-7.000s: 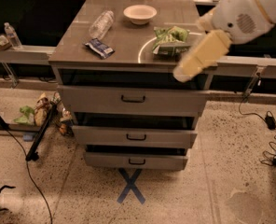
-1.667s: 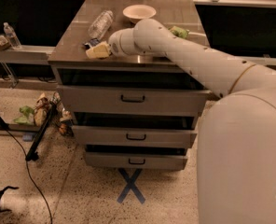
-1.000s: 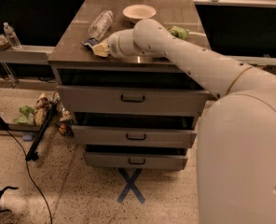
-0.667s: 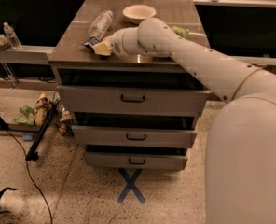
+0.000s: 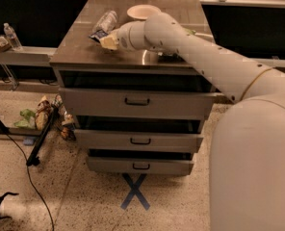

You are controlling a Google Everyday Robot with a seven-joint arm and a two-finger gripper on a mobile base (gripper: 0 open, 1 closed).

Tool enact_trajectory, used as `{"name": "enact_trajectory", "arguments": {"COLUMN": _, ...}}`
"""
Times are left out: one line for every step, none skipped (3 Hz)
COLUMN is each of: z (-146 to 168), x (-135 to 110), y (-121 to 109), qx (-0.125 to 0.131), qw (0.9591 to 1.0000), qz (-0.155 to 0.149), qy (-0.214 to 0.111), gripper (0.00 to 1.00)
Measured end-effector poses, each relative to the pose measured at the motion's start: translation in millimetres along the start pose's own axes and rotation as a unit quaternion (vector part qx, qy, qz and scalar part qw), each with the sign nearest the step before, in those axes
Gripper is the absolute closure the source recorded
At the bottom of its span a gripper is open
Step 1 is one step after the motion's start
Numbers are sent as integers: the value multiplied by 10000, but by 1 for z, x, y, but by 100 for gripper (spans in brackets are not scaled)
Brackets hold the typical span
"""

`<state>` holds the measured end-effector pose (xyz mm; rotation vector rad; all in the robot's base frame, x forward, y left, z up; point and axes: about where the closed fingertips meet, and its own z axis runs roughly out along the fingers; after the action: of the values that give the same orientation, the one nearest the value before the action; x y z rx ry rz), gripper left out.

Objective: Place rxbar blueberry into paper bowl

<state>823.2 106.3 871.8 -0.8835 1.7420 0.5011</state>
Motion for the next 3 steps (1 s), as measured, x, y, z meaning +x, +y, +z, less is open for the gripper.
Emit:
{"name": "enact_trajectory", "arguments": {"z": -10, "x": -25, "y": -45, "qx": 402, "qw": 9986, "qz": -344, "qy": -59, "gripper": 100}}
{"name": "enact_trajectory", "arguments": {"z": -16, "x": -34, "y": -99, "qx": 758, "qw": 9961, "qz": -451, "qy": 32, "gripper": 100}}
{"name": "enact_trajectory", "arguments": {"z": -31, "x": -38, "y": -152, "qx": 1106, "qw": 9929, "qz": -413, "qy": 105, "gripper": 100}}
